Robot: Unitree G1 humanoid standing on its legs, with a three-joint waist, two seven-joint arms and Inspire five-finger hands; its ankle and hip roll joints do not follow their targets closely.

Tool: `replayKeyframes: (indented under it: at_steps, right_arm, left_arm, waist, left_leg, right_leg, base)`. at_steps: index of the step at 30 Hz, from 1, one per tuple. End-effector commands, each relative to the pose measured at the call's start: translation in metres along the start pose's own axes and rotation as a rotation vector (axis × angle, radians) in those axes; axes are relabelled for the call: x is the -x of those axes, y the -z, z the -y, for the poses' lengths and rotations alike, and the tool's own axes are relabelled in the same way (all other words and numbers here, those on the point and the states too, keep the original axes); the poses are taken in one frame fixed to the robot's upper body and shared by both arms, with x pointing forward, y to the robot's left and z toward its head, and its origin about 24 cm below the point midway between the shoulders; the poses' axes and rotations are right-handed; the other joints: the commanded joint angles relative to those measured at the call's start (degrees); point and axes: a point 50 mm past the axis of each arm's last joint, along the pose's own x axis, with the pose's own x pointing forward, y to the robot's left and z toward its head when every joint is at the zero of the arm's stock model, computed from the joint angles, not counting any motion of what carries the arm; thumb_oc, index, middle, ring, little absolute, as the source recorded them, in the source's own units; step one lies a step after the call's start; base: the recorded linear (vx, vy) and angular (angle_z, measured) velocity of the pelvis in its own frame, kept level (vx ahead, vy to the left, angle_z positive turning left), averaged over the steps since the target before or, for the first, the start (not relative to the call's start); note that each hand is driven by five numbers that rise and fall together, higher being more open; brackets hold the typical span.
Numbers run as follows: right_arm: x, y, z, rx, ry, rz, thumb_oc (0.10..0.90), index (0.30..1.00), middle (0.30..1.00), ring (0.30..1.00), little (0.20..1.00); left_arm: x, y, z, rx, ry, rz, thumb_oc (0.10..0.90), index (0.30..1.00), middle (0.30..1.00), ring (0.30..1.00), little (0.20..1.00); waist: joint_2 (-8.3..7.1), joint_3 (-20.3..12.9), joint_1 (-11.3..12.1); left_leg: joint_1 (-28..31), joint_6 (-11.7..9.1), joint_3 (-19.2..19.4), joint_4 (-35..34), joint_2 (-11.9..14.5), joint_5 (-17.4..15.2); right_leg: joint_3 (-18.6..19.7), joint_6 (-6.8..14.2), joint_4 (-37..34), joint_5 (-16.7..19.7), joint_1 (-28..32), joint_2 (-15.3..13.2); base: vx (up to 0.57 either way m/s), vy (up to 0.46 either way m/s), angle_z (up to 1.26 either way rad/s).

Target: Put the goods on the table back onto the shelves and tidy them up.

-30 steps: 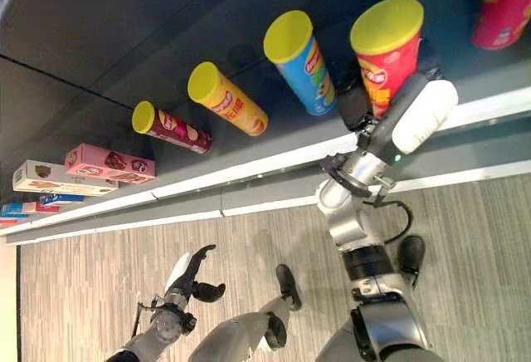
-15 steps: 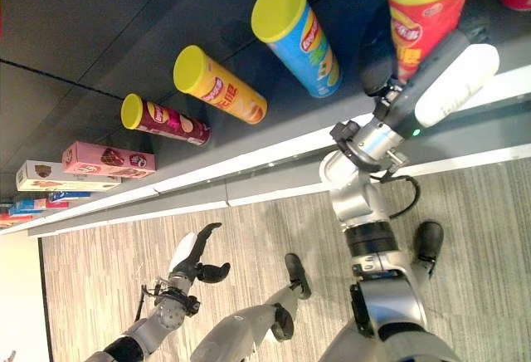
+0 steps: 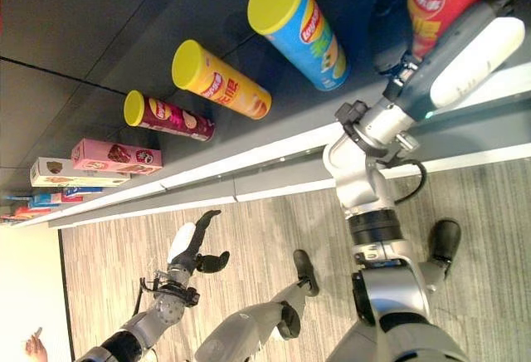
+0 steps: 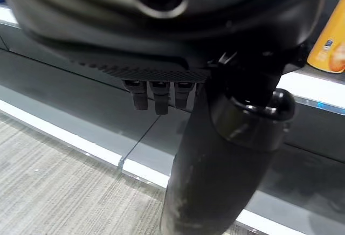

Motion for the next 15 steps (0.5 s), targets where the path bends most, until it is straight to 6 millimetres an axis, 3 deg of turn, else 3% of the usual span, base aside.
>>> replayKeyframes:
  at_steps: [1,2,3,4,8,11,14,15]
  right_arm:
    - [-0.005,-0.016,-0.006,-0.11,-0.02,0.025,0.507,0.46,0.46,0.46,0.46]
    - [-0.002,-0.016,-0.006,-0.113,-0.035,0.024,0.695,0.742,0.742,0.742,0.742]
    - [0.001,-0.015,-0.006,-0.118,-0.048,0.016,0.8,0.9,0.9,0.9,0.9]
    - [0.002,-0.015,-0.006,-0.122,-0.056,0.012,0.8,0.9,0.9,0.9,0.9]
    - [0.011,-0.019,-0.003,-0.14,-0.087,0.035,0.8,0.9,0.9,0.9,0.9]
    - [0.013,-0.019,0.003,-0.124,-0.084,0.063,0.8,0.9,0.9,0.9,0.9]
    - [0.015,-0.017,0.006,-0.104,-0.077,0.071,0.8,0.9,0.9,0.9,0.9]
    - [0.019,-0.016,0.008,-0.102,-0.071,0.063,0.8,0.9,0.9,0.9,0.9]
  left_arm:
    - [0.002,0.011,-0.026,-0.104,-0.079,0.048,0.8,0.9,0.9,0.9,0.9]
    - [0.002,0.011,-0.026,-0.112,-0.075,0.046,0.8,0.9,0.9,0.9,0.9]
    - [0.003,0.012,-0.026,-0.115,-0.073,0.047,0.8,0.9,0.9,0.9,0.9]
    - [0.003,0.013,-0.027,-0.116,-0.075,0.046,0.8,0.9,0.9,0.9,0.9]
    - [0.003,0.013,-0.03,-0.144,-0.081,0.059,0.8,0.9,0.9,0.9,0.9]
    - [-0.001,0.012,-0.035,-0.17,-0.099,0.073,0.8,0.9,0.9,0.9,0.9]
    - [-0.002,0.012,-0.037,-0.183,-0.106,0.079,0.8,0.9,0.9,0.9,0.9]
    - [-0.002,0.013,-0.038,-0.19,-0.111,0.082,0.8,0.9,0.9,0.9,0.9]
  waist:
    - [0.12,-1.18,2.55]
    - [0.05,-1.12,2.55]
    - [-0.06,-0.87,2.4]
    - [-0.08,-1.3,2.6]
    - [-0.52,-1.28,2.27]
    - [-1.09,-0.7,1.47]
    - [-1.45,-0.93,1.35]
    - [-1.97,-0.64,0.93]
  left_leg:
    - [4.48,-4.12,-4.49,0.13,6.63,-3.44]
    - [4.56,-4.1,-4.64,0.13,6.63,-3.49]
    - [4.18,-3.9,-4.41,0.13,6.69,-2.49]
    - [4.9,-4.07,-4.76,0.13,6.65,-3.61]
    - [5.47,-4.0,-5.22,0.13,6.42,-3.75]
    - [5.18,-3.81,-5.21,0.13,6.33,-2.57]
    - [5.73,-3.99,-5.74,0.13,6.35,-3.52]
    - [5.25,-3.88,-5.48,0.13,6.39,-2.46]
  right_leg:
    - [-0.65,1.05,1.18,-5.5,3.17,0.14]
    - [-0.69,0.95,1.38,-5.64,3.2,0.21]
    - [-1.19,0.21,1.52,-4.41,2.81,0.28]
    - [-0.85,0.92,2.0,-6.02,3.39,0.2]
    - [-1.63,0.95,1.46,-5.92,4.78,0.15]
    - [-2.5,0.28,0.29,-3.86,5.27,0.22]
    - [-2.49,1.08,-0.88,-4.76,6.64,0.32]
    - [-3.27,0.57,-2.16,-2.76,6.89,0.08]
  base:
    - [0.05,-0.023,0.08]
    - [-0.02,-0.025,0.09]
    - [-0.01,-0.011,0.06]
    - [0.0,0.0,0.0]
    - [0.0,0.003,0.02]
    - [-0.1,0.004,0.03]
    - [-0.02,0.023,0.08]
    - [-0.15,0.021,0.05]
